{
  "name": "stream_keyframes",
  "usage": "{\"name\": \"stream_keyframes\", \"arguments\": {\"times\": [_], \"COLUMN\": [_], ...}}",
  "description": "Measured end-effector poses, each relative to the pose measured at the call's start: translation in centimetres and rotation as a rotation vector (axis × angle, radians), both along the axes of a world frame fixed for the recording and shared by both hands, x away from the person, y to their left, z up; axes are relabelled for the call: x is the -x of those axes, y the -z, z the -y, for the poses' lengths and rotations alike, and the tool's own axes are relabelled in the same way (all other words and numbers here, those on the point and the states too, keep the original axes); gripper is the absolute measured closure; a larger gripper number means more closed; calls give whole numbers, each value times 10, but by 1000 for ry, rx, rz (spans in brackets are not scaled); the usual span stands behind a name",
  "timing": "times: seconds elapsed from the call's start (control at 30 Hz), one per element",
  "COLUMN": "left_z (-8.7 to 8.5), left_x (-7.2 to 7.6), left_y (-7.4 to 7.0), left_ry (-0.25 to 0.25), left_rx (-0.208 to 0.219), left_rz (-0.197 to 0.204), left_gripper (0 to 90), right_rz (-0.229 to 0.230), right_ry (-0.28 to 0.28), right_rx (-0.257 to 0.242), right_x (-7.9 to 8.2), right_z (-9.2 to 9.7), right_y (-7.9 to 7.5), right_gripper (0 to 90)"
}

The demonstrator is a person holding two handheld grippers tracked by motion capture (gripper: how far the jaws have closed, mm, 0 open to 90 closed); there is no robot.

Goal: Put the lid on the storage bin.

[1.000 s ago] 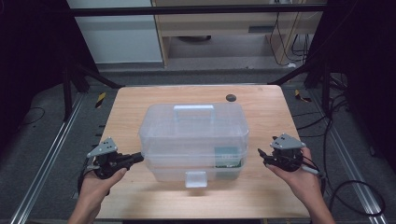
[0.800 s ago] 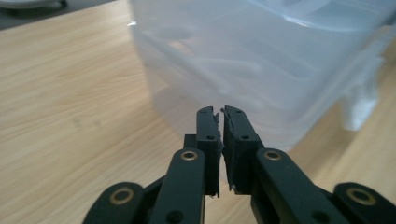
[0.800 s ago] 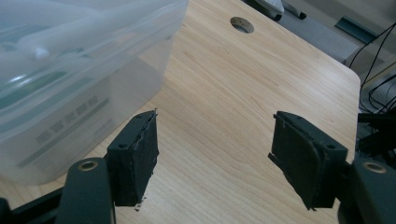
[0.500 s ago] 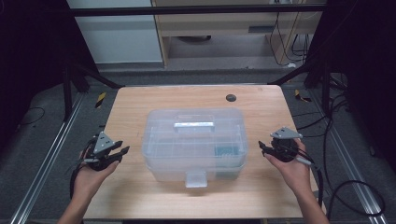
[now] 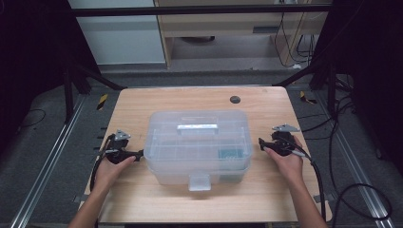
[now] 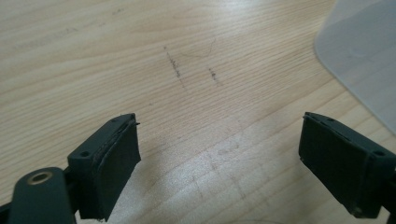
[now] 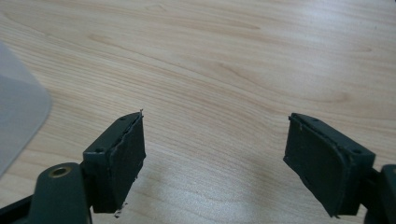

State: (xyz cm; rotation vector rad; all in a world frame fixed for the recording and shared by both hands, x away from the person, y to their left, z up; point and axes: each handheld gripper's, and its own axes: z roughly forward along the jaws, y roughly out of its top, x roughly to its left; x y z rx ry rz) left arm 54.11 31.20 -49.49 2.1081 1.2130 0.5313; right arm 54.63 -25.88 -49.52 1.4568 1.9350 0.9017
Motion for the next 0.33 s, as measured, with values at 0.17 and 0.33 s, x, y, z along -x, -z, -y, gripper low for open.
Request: {"name": "stream_keyframes", "arguments": {"times": [0.17,0.33], "left_z": [-3,-2], "left_x": [-3,-3], "left_y": [10,12], "left_ry": [-14,-40], "left_rx": [26,20], "left_rz": [10,24], "left_gripper": [74,40], "right_rz": [-60,-81], "right_ry": [55,86], "right_rx": [-21,-15], "right_x": [-8,-13], "right_z": [-2,-6], "right_y": [15,16], "right_gripper": [137,43]}}
